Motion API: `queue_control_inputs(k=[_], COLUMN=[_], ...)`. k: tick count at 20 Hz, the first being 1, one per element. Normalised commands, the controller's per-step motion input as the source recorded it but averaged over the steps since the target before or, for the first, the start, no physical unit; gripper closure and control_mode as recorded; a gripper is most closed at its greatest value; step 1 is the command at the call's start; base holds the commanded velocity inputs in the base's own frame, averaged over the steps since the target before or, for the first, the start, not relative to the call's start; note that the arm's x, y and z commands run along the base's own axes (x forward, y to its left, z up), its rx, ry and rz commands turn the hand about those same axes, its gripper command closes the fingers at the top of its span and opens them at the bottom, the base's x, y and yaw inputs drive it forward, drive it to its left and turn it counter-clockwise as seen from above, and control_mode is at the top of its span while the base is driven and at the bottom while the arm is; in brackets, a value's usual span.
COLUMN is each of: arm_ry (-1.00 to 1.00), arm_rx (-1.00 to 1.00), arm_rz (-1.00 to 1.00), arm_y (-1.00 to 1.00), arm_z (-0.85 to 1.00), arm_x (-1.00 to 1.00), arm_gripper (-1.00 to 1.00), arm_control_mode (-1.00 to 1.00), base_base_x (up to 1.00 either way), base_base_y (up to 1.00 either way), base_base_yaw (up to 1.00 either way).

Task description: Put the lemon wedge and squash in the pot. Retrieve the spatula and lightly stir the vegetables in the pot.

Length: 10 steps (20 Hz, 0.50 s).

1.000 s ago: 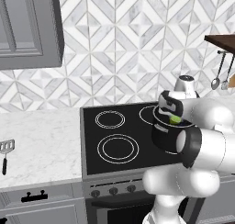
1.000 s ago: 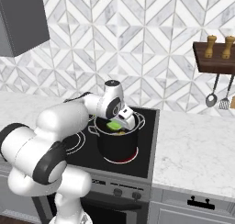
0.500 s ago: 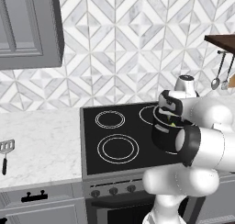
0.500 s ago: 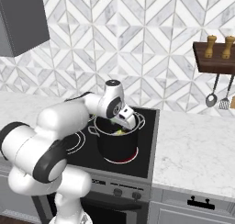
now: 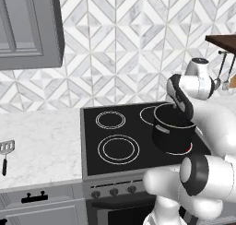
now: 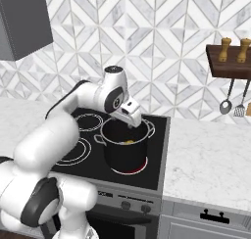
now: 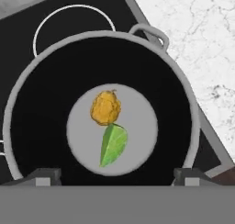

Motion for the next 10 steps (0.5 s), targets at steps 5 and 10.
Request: queue_control_inputs(k=[5, 10], arm_ry=[0.03, 0.20], arm_rx=[0.00, 0.00], arm_rz=[0.01, 0.04], arm_y=[0.56, 0.48], arm_z=[0.93, 0.30], arm_x=[-0.98, -0.59], arm_gripper=[-1.00, -1.00], arm_control_mode=[-1.00, -1.00], base_base_x=[0.00, 0.00], base_base_y=[0.00, 0.00], base_base_yaw=[0.00, 0.00])
